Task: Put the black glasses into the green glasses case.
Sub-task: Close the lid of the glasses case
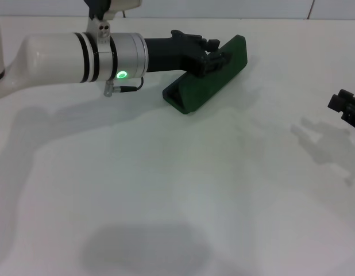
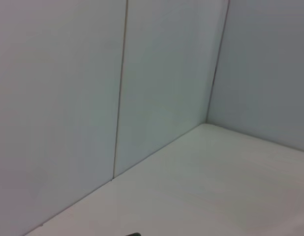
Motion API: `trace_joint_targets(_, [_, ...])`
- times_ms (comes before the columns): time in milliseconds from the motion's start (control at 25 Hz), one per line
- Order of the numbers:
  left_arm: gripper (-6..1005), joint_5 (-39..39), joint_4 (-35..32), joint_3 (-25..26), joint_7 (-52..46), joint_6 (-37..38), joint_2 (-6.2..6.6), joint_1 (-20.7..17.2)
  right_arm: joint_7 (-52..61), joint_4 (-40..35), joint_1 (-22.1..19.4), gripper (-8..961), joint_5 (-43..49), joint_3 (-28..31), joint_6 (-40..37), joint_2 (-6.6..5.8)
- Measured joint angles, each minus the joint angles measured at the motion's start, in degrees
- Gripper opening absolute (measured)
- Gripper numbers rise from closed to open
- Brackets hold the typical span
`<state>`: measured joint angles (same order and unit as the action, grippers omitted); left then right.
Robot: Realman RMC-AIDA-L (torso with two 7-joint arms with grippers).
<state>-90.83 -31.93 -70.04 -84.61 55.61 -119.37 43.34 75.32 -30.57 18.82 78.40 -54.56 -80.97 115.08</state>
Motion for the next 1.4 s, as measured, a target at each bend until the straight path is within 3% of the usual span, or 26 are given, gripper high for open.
trace_joint_targets(80, [402, -0.4, -0.1, 0.1, 0.0, -0.1, 0.09, 0.0, -0.1, 0.6, 0.0, 274, 0.0, 0.1, 0.0, -0.05])
trace_joint_targets(480, [409, -4.6, 0.9, -0.2, -2.5, -6.9, -0.15, 0.3, -0.8, 1.0, 0.5, 274, 0.0, -0.2, 0.0, 0.17])
trace_joint_targets(1400, [409, -8.6, 4.9, 0.0, -8.0, -7.3, 0.3, 2.3, -1.6, 2.4, 0.1, 275, 0.0, -0.3, -0.2, 0.23])
